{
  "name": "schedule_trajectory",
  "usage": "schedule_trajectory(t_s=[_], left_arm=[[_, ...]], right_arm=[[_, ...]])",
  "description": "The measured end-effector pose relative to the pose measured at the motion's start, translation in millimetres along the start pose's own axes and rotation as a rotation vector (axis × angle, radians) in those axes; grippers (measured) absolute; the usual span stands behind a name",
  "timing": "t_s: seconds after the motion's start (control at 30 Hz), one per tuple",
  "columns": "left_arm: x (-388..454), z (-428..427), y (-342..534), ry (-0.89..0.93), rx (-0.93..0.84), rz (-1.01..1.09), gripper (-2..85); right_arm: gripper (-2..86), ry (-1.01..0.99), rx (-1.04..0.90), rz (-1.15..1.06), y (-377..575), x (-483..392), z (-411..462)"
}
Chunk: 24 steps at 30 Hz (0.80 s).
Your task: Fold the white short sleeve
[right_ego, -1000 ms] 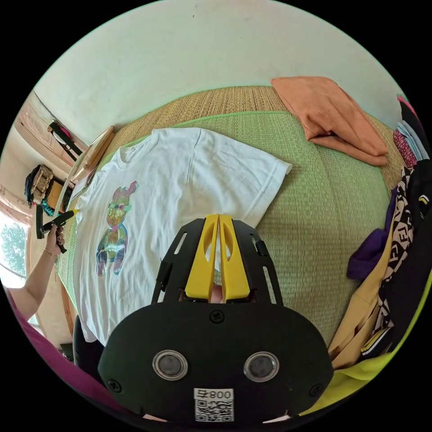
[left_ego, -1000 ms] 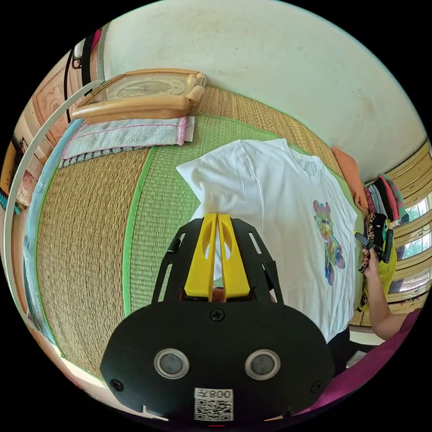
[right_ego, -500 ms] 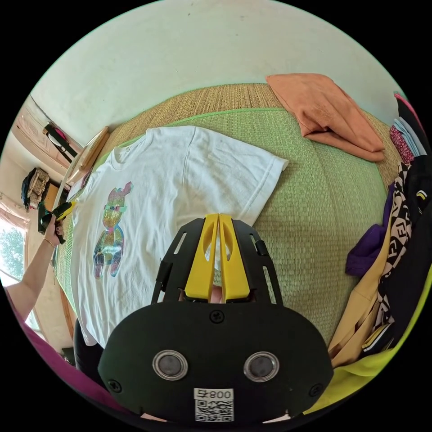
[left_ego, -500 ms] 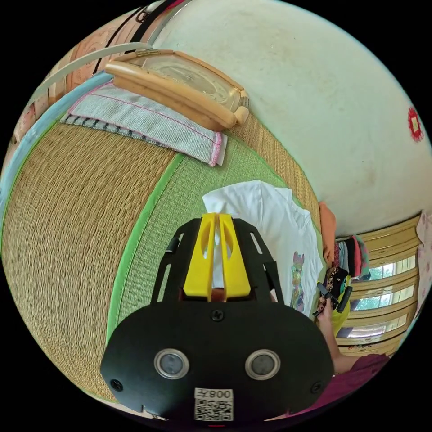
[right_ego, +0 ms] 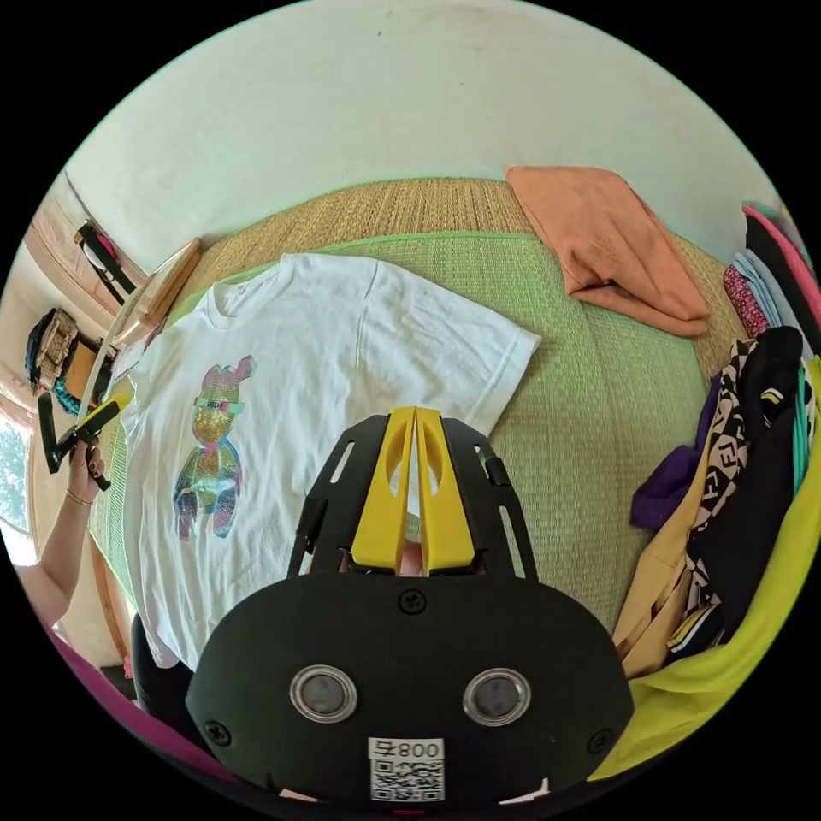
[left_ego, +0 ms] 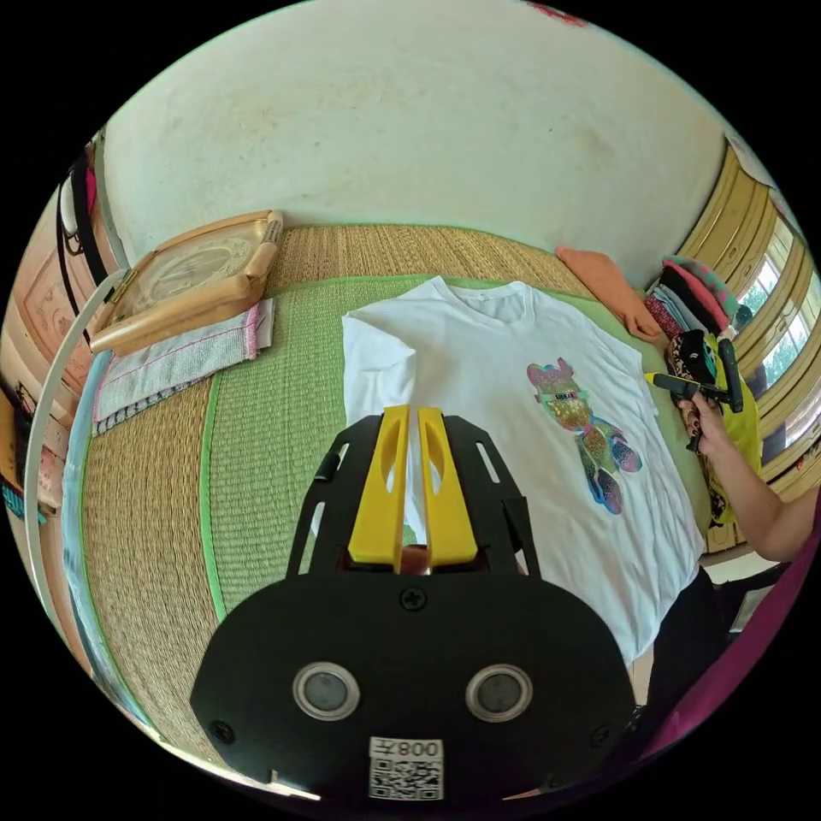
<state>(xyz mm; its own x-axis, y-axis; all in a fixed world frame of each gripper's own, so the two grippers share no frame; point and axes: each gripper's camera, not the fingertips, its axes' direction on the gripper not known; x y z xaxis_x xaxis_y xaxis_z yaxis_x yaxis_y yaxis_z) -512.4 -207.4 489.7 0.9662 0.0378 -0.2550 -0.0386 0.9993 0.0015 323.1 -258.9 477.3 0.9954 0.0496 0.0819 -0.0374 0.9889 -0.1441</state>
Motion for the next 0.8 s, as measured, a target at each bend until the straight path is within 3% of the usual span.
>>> schedule_trajectory(t_s=[0.17, 0.33, 0.43, 0.67, 0.8], left_arm=[[-29.8, -20.8, 25.0, 0.008, 0.058, -0.091, 6.0], [-64.0, 3.2, 30.9, 0.099, -0.037, -0.180, 6.7], [-73.3, 9.6, 38.4, 0.138, -0.061, -0.210, 3.8], [-81.2, -69.6, 88.7, 0.011, 0.218, -0.274, 1.0], [-100.3, -71.7, 116.2, -0.041, 0.163, -0.352, 1.2]], right_arm=[[0.6, -0.184, 0.102, -0.189, -25.2, -92.7, -16.4], [2.6, -0.401, 0.053, -0.420, -54.0, -217.5, 9.2], [3.8, -0.440, -0.016, -0.511, -58.5, -273.1, 34.3], [3.3, -0.423, -0.151, -0.614, -58.0, -347.2, 87.4], [1.8, -0.465, -0.172, -0.606, -67.8, -383.3, 105.7]])
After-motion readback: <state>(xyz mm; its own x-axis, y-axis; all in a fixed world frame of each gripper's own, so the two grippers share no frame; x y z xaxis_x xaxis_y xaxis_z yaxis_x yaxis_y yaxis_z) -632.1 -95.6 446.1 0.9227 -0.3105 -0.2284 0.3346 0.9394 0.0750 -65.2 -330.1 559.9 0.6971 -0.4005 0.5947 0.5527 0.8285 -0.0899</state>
